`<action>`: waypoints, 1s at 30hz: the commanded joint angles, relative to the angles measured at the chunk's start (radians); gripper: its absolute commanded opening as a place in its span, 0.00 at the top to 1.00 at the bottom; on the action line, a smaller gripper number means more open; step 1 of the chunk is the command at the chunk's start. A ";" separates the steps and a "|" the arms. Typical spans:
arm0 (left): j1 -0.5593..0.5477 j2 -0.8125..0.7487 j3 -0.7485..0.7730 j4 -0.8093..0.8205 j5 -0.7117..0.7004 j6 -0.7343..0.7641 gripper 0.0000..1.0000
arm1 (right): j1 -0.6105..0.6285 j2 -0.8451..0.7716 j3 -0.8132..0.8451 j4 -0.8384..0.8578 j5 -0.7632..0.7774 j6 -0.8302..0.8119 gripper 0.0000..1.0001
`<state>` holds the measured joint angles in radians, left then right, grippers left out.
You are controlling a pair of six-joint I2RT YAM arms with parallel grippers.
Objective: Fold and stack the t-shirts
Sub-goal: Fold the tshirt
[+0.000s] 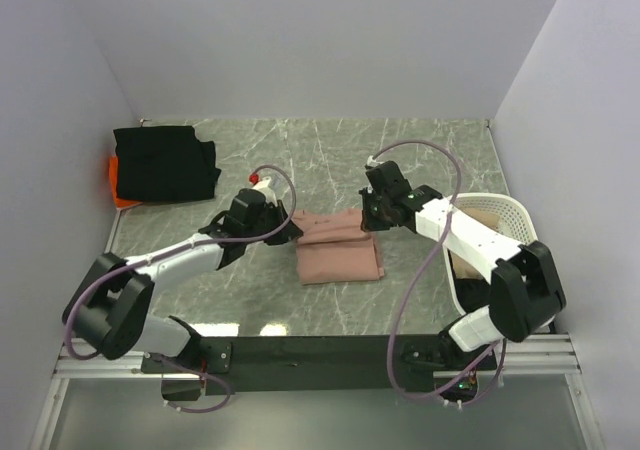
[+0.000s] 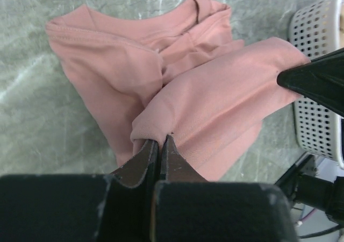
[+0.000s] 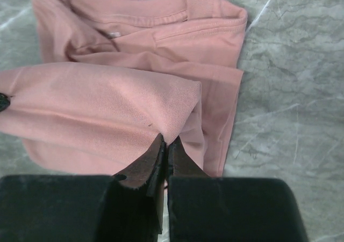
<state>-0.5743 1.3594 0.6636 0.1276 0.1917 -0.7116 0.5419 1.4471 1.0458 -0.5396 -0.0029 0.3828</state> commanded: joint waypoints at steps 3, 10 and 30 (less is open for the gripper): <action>0.036 0.087 0.079 0.055 0.029 0.090 0.99 | -0.043 0.064 0.065 0.041 0.007 -0.047 1.00; 0.076 0.224 0.140 0.064 0.054 0.109 0.99 | -0.080 0.168 0.115 0.056 -0.022 -0.056 1.00; 0.126 0.142 0.343 -0.085 -0.043 0.146 0.17 | -0.151 0.014 0.257 0.004 0.021 -0.027 0.42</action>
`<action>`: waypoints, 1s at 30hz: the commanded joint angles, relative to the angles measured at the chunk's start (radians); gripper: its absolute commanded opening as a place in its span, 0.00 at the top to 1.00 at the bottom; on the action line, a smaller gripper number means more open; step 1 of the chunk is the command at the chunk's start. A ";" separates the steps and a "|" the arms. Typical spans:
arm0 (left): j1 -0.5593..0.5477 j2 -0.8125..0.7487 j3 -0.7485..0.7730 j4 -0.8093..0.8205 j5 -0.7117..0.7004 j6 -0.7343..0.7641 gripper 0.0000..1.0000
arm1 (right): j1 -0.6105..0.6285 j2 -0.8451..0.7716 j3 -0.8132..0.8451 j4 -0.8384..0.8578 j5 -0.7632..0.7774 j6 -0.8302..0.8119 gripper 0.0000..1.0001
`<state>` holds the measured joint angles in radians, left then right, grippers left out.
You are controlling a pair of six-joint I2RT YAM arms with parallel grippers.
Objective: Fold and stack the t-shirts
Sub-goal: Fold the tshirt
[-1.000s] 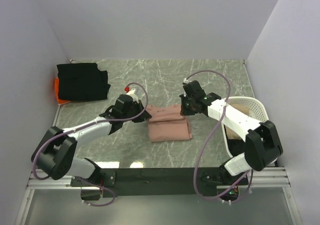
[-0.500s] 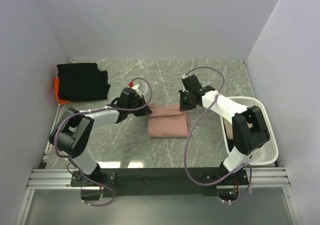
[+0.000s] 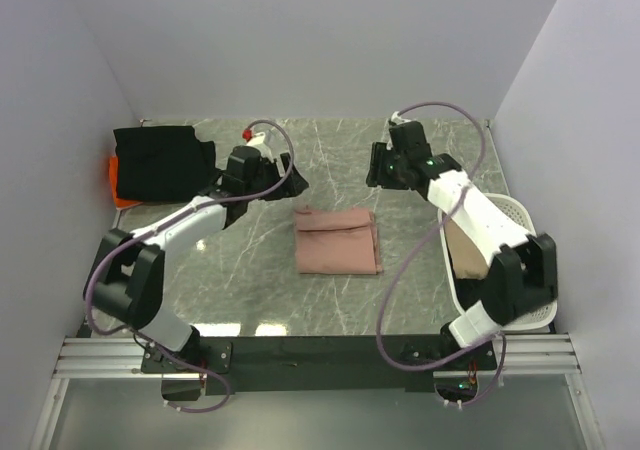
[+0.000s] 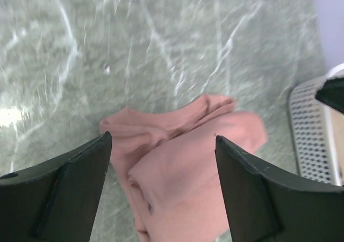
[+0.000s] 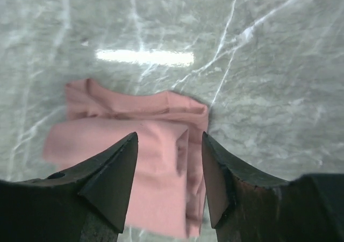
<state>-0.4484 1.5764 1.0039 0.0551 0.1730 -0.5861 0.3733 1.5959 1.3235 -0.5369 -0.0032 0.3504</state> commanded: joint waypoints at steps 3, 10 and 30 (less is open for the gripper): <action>0.001 -0.117 -0.121 0.018 -0.014 0.002 0.16 | 0.094 -0.200 -0.111 0.017 -0.026 0.018 0.43; 0.001 -0.217 -0.286 0.057 0.006 -0.026 0.16 | 0.318 -0.200 -0.280 0.075 -0.060 0.093 0.46; 0.001 -0.414 -0.430 0.005 0.002 -0.004 0.14 | 0.237 0.171 -0.018 0.103 0.035 0.076 0.47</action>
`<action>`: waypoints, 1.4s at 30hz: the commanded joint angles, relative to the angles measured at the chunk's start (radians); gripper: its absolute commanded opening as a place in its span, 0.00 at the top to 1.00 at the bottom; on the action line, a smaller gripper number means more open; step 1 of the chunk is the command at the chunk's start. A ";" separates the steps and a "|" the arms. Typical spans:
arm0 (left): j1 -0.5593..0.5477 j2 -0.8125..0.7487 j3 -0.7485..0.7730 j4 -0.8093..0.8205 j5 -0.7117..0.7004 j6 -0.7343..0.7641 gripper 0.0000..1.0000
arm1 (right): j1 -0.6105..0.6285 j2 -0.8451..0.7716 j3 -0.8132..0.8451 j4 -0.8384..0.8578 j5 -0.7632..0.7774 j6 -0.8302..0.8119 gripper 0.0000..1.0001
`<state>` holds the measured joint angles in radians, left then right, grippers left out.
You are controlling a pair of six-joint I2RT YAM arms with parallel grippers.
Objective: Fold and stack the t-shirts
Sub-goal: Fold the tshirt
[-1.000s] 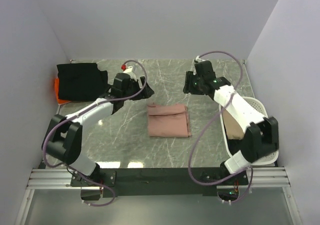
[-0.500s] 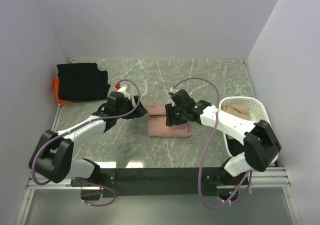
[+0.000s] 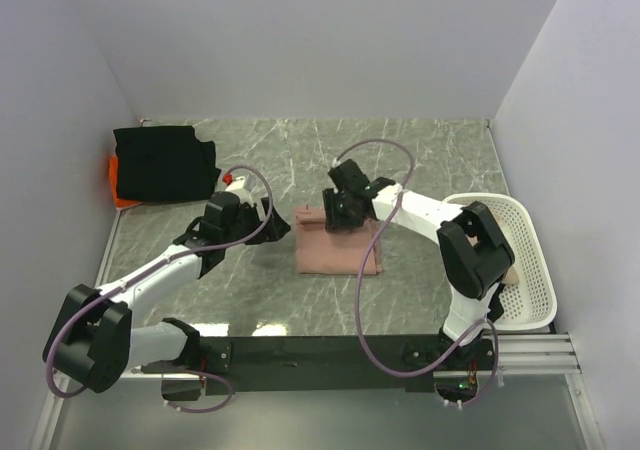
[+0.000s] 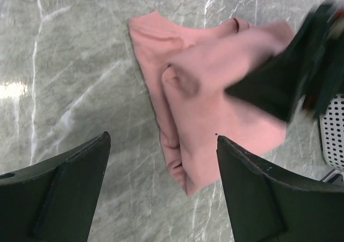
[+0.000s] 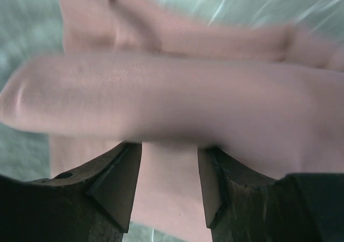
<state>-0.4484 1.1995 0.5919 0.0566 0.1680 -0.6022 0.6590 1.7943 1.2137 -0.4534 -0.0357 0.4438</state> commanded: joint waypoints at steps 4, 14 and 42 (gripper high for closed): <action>0.001 -0.049 -0.036 0.009 0.014 0.012 0.14 | -0.113 -0.072 0.121 0.047 0.097 -0.010 0.47; -0.001 0.038 -0.087 0.147 0.106 -0.048 0.14 | -0.113 -0.216 -0.068 0.076 0.076 -0.005 0.47; -0.058 0.505 -0.080 0.546 0.197 -0.218 0.03 | -0.075 -0.207 -0.425 0.188 0.077 0.072 0.62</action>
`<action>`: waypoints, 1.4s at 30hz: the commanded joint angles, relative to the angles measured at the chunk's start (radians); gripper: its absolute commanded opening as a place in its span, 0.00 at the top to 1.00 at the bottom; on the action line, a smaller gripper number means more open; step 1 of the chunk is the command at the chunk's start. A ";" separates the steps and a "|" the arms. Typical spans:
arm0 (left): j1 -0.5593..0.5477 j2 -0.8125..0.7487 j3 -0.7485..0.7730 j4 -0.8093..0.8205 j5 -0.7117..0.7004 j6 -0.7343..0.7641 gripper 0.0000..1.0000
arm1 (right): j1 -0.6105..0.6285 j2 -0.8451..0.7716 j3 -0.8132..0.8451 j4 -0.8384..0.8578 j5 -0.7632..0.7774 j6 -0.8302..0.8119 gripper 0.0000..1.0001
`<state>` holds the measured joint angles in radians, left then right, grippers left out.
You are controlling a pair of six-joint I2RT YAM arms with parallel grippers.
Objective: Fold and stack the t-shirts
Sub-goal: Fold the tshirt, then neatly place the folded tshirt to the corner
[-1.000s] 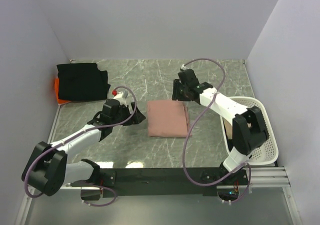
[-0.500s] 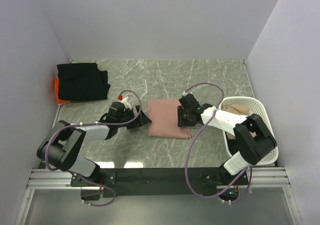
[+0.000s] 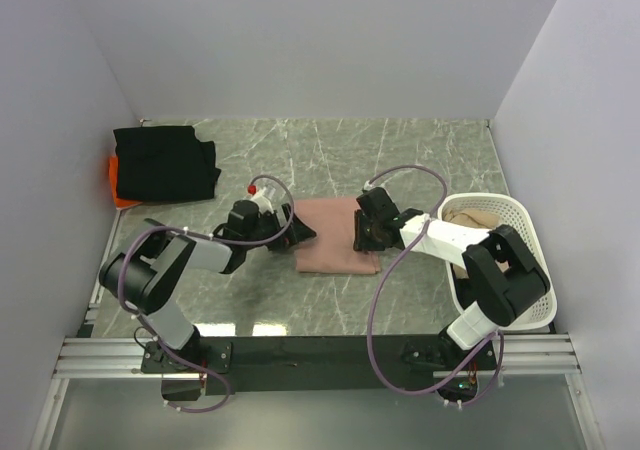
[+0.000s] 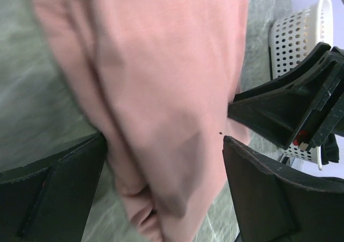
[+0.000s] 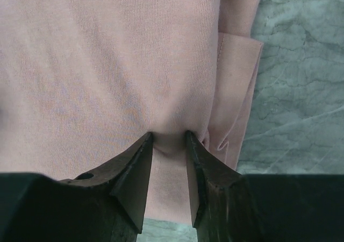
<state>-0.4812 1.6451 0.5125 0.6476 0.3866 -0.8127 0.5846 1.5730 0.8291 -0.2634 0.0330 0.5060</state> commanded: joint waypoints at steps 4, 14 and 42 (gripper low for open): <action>-0.086 0.128 0.015 0.013 -0.014 -0.046 0.05 | 0.000 0.001 -0.047 0.001 -0.002 0.011 0.62; -0.122 0.165 0.090 -0.088 -0.095 -0.016 0.51 | 0.008 -0.039 -0.074 0.004 -0.010 0.017 0.63; 0.214 0.146 0.845 -1.037 -0.380 0.671 1.00 | -0.206 -0.278 0.289 -0.068 -0.111 -0.124 0.40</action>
<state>-0.3157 1.7836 1.2770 -0.2977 0.0566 -0.2630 0.4068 1.3132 1.0931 -0.3710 -0.0147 0.4156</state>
